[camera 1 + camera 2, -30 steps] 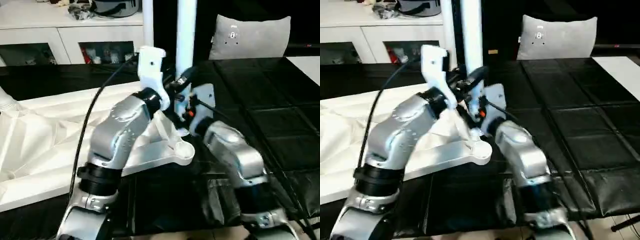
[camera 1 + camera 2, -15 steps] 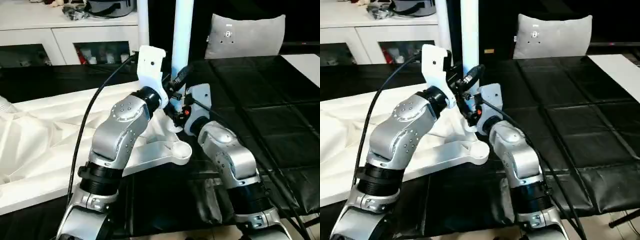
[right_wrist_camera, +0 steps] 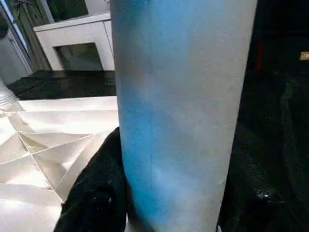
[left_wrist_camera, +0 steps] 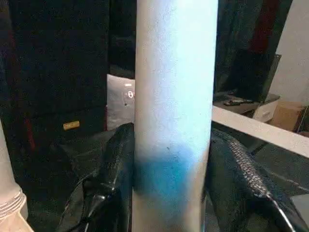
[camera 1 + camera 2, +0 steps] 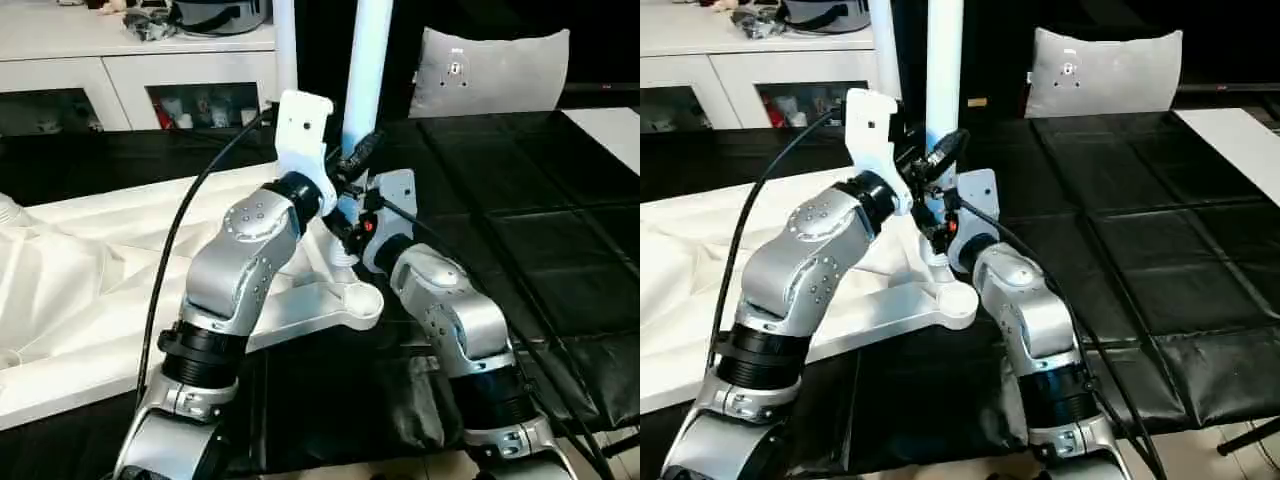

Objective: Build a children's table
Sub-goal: Insert table leg to table base

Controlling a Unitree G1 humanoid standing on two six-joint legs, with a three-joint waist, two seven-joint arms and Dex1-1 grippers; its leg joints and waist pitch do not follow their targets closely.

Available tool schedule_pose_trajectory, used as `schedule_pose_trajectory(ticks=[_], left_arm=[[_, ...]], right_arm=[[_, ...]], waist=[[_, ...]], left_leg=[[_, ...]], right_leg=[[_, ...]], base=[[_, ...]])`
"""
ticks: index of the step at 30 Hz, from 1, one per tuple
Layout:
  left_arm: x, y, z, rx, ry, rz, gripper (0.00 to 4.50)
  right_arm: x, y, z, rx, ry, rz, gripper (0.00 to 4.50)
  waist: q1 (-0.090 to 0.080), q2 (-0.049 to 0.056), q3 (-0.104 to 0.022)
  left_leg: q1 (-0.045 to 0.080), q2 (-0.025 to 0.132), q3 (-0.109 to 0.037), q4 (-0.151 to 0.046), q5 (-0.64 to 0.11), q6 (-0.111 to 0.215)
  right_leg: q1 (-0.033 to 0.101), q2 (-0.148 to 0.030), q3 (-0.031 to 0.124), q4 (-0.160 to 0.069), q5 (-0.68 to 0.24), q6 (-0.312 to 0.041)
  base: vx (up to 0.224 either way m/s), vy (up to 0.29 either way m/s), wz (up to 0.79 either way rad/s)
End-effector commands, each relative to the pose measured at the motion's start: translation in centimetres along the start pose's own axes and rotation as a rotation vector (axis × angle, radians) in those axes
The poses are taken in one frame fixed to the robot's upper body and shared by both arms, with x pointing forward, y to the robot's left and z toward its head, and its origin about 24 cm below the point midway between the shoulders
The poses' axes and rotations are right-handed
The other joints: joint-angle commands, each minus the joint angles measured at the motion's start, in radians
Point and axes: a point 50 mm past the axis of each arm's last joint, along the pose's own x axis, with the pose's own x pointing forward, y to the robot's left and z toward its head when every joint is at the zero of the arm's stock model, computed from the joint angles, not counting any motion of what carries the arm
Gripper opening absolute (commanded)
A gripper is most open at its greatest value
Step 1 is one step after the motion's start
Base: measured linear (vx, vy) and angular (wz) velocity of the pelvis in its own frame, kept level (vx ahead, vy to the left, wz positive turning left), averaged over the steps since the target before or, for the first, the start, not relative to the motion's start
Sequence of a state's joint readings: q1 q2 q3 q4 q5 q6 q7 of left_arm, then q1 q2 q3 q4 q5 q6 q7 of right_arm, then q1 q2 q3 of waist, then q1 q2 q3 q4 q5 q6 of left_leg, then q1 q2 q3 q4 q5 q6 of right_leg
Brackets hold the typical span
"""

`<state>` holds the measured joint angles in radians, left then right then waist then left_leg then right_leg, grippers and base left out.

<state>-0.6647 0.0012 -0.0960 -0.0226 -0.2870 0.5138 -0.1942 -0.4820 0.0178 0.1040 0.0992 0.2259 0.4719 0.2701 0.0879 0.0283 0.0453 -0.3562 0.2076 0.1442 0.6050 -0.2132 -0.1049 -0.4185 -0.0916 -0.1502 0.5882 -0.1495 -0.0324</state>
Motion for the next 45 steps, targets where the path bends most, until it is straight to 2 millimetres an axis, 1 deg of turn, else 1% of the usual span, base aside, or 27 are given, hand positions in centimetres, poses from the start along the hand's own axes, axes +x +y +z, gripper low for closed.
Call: schedule_pose_trajectory(ticks=[1, 4, 5, 6, 7, 13, 16, 18, 19, 23, 26, 27, 28, 29, 30, 31, 33, 34, 35, 36, 37, 38, 39, 43, 45], left_arm=[[-0.1, 0.3, 0.6, -0.007, -0.027, -0.009, 2.63], [-0.2, 0.5, 0.5, -0.011, -0.026, -0.008, 2.63], [-0.2, 0.5, 0.5, -0.012, -0.026, -0.006, 2.63], [-0.3, 0.6, 0.5, -0.01, -0.025, -0.004, 2.63], [-0.4, 0.6, 0.4, -0.01, -0.023, -0.005, 2.63], [-0.6, 0.7, 0.3, -0.027, -0.018, -0.016, 2.63], [-0.6, 0.5, 0.1, -0.039, -0.009, -0.036, 2.63], [-0.6, 0.4, 0.0, -0.042, -0.005, -0.04, 2.63], [-0.7, 0.5, -0.2, -0.044, 0.0, -0.046, 2.63], [-1.3, 1.0, -0.6, -0.073, -0.005, -0.081, 2.63], [-2.1, 2.1, -1.9, -0.081, 0.026, -0.081, 2.63], [-2.3, 2.2, -2.1, -0.083, 0.035, -0.081, 2.63], [-2.4, 2.4, -2.4, -0.088, 0.042, -0.078, 2.63], [-2.6, 2.5, -2.7, -0.097, 0.049, -0.076, 2.63], [-2.8, 2.6, -3.0, -0.105, 0.055, -0.077, 2.63], [-3.2, 2.6, -3.6, -0.115, 0.071, -0.075, 2.63], [-3.4, 2.6, -3.7, -0.119, 0.076, -0.075, 2.63], [-3.4, 2.6, -3.8, -0.124, 0.077, -0.077, 2.63], [-3.4, 2.5, -3.8, -0.128, 0.077, -0.081, 2.63], [-3.4, 2.5, -3.9, -0.129, 0.076, -0.084, 2.63], [-3.5, 2.4, -3.9, -0.131, 0.076, -0.09, 2.63], [-3.5, 2.4, -3.9, -0.132, 0.076, -0.095, 2.63], [-3.5, 2.3, -4.0, -0.137, 0.074, -0.11, 2.63], [-4.0, 2.2, -3.9, -0.135, 0.07, -0.178, 2.63], [-4.1, 2.3, -3.4, -0.132, 0.056, -0.202, 2.63]], right_arm=[[-0.1, -0.3, 0.5, 0.014, -0.02, 0.008, 1.91], [-0.1, -0.4, 0.4, 0.011, -0.016, 0.011, 1.91], [-0.1, -0.4, 0.4, 0.01, -0.015, 0.012, 1.91], [-0.1, -0.5, 0.3, 0.01, -0.014, 0.013, 1.91], [-0.1, -0.4, 0.2, 0.009, -0.011, 0.015, 1.91], [-0.3, -0.4, 0.1, 0.006, -0.005, 0.02, 1.91], [-0.4, -0.4, 0.0, 0.007, -0.004, 0.022, 1.91], [-0.5, -0.4, 0.0, 0.007, -0.004, 0.023, 1.91], [-0.5, -0.4, -0.1, 0.006, -0.003, 0.025, 1.91], [-0.9, -0.2, -0.2, 0.001, -0.005, 0.073, 1.91], [-1.9, -0.6, -1.3, -0.003, 0.032, 0.122, 1.91], [-2.1, -0.7, -1.5, -0.004, 0.042, 0.123, 1.91], [-2.3, -0.9, -1.8, -0.005, 0.052, 0.122, 1.91], [-2.6, -1.1, -2.1, -0.006, 0.063, 0.119, 1.91], [-2.7, -1.3, -2.3, -0.005, 0.07, 0.115, 1.9], [-3.1, -1.5, -2.7, -0.006, 0.085, 0.111, 1.89], [-3.2, -1.5, -2.7, -0.006, 0.087, 0.113, 1.89], [-3.2, -1.5, -2.7, -0.006, 0.087, 0.115, 1.89], [-3.2, -1.5, -2.7, -0.006, 0.087, 0.116, 1.89], [-3.2, -1.5, -2.7, -0.007, 0.087, 0.118, 1.89], [-3.2, -1.4, -2.7, -0.008, 0.086, 0.12, 1.89], [-3.2, -1.4, -2.6, -0.008, 0.085, 0.122, 1.89], [-3.1, -1.4, -2.6, -0.009, 0.084, 0.123, 1.89], [-3.0, -1.4, -2.1, -0.02, 0.068, 0.131, 1.89], [-3.1, -1.7, -1.8, -0.04, 0.06, 0.132, 1.89]], waist=[[0.0, -0.011, -0.073], [0.001, -0.012, -0.072], [0.0, -0.015, -0.072], [0.001, -0.016, -0.072], [0.001, -0.014, -0.072], [0.0, -0.011, -0.072], [0.001, -0.008, -0.072], [0.0, -0.009, -0.072], [0.001, -0.006, -0.072], [0.0, -0.009, -0.072], [0.002, -0.008, -0.072], [0.002, -0.012, -0.073], [0.003, -0.011, -0.071], [0.003, -0.014, -0.071], [0.003, -0.014, -0.071], [0.004, -0.016, -0.068], [0.002, -0.015, -0.066], [0.002, -0.015, -0.065], [0.001, -0.016, -0.065], [0.002, -0.017, -0.065], [0.001, -0.017, -0.064], [0.002, -0.014, -0.064], [0.001, -0.016, -0.065], [0.001, -0.016, -0.066], [0.002, -0.013, -0.067]], left_leg=[[-0.012, 0.007, 0.011, -0.063, -0.055, 0.038], [-0.012, 0.007, 0.011, -0.063, -0.061, 0.038], [-0.014, 0.007, 0.011, -0.063, -0.059, 0.038], [-0.013, 0.007, 0.012, -0.063, -0.058, 0.038], [-0.013, 0.007, 0.012, -0.063, -0.058, 0.038], [-0.013, 0.006, 0.012, -0.063, -0.06, 0.037], [-0.012, 0.007, 0.011, -0.063, -0.06, 0.037], [-0.013, 0.006, 0.012, -0.063, -0.063, 0.038], [-0.012, 0.006, 0.011, -0.063, -0.065, 0.037], [-0.013, 0.006, 0.012, -0.063, -0.069, 0.039], [-0.012, 0.008, 0.011, -0.064, -0.076, 0.044], [-0.013, 0.008, 0.011, -0.064, -0.069, 0.045], [-0.014, 0.008, 0.012, -0.064, -0.07, 0.045], [-0.013, 0.009, 0.012, -0.065, -0.073, 0.044], [-0.013, 0.009, 0.012, -0.065, -0.073, 0.044], [-0.011, 0.01, 0.013, -0.066, -0.083, 0.042], [-0.01, 0.009, 0.012, -0.068, -0.105, 0.04], [-0.008, 0.008, 0.013, -0.068, -0.112, 0.039], [-0.009, 0.006, 0.013, -0.068, -0.117, 0.038], [-0.009, 0.005, 0.013, -0.068, -0.117, 0.037], [-0.009, 0.004, 0.013, -0.067, -0.119, 0.036], [-0.008, 0.005, 0.013, -0.068, -0.121, 0.035], [-0.008, 0.005, 0.012, -0.068, -0.12, 0.035], [-0.01, 0.006, 0.01, -0.069, -0.114, 0.035], [-0.007, 0.008, 0.01, -0.07, -0.107, 0.034]], right_leg=[[0.078, -0.049, 0.058, -0.069, -0.284, -0.037], [0.078, -0.05, 0.057, -0.071, -0.296, -0.035], [0.079, -0.05, 0.058, -0.071, -0.293, -0.034], [0.079, -0.05, 0.058, -0.071, -0.293, -0.034], [0.078, -0.05, 0.058, -0.071, -0.296, -0.034], [0.078, -0.05, 0.058, -0.072, -0.297, -0.031], [0.078, -0.049, 0.057, -0.071, -0.29, -0.037], [0.078, -0.049, 0.057, -0.073, -0.293, -0.036], [0.078, -0.05, 0.057, -0.073, -0.295, -0.038], [0.079, -0.049, 0.057, -0.074, -0.294, -0.039], [0.079, -0.051, 0.058, -0.074, -0.304, -0.036], [0.08, -0.05, 0.058, -0.074, -0.296, -0.038], [0.079, -0.05, 0.058, -0.074, -0.301, -0.037], [0.079, -0.051, 0.058, -0.075, -0.314, -0.038], [0.079, -0.051, 0.058, -0.075, -0.314, -0.038], [0.078, -0.052, 0.058, -0.078, -0.339, -0.032], [0.078, -0.053, 0.056, -0.084, -0.377, -0.02], [0.075, -0.052, 0.055, -0.087, -0.39, -0.016], [0.076, -0.052, 0.054, -0.09, -0.411, -0.004], [0.076, -0.052, 0.053, -0.091, -0.417, 0.001], [0.075, -0.051, 0.052, -0.094, -0.433, 0.014], [0.074, -0.051, 0.051, -0.095, -0.436, 0.016], [0.074, -0.05, 0.051, -0.095, -0.433, 0.019], [0.075, -0.051, 0.052, -0.091, -0.414, 0.012], [0.075, -0.052, 0.054, -0.087, -0.394, 0.001]], base=[[0.0, 0.0, 0.0], [0.0, 0.0, 0.0], [0.0, 0.0, 0.0], [0.0, 0.0, 0.0], [0.0, 0.0, 0.0], [0.0, 0.0, 0.0], [0.0, 0.0, 0.0], [0.0, 0.0, 0.0], [0.0, 0.0, 0.0], [0.0, 0.0, 0.0], [0.0, 0.0, 0.0], [0.0, 0.0, 0.0], [0.0, 0.0, 0.0], [0.0, 0.0, 0.0], [0.0, 0.0, 0.0], [0.0, 0.0, 0.0], [0.0, 0.0, 0.0], [0.0, 0.0, 0.0], [0.0, 0.0, 0.0], [0.0, 0.0, 0.0], [0.0, 0.0, 0.0], [0.0, 0.0, 0.0], [0.0, 0.0, 0.0], [0.0, 0.0, 0.0], [0.0, 0.0, 0.0]])
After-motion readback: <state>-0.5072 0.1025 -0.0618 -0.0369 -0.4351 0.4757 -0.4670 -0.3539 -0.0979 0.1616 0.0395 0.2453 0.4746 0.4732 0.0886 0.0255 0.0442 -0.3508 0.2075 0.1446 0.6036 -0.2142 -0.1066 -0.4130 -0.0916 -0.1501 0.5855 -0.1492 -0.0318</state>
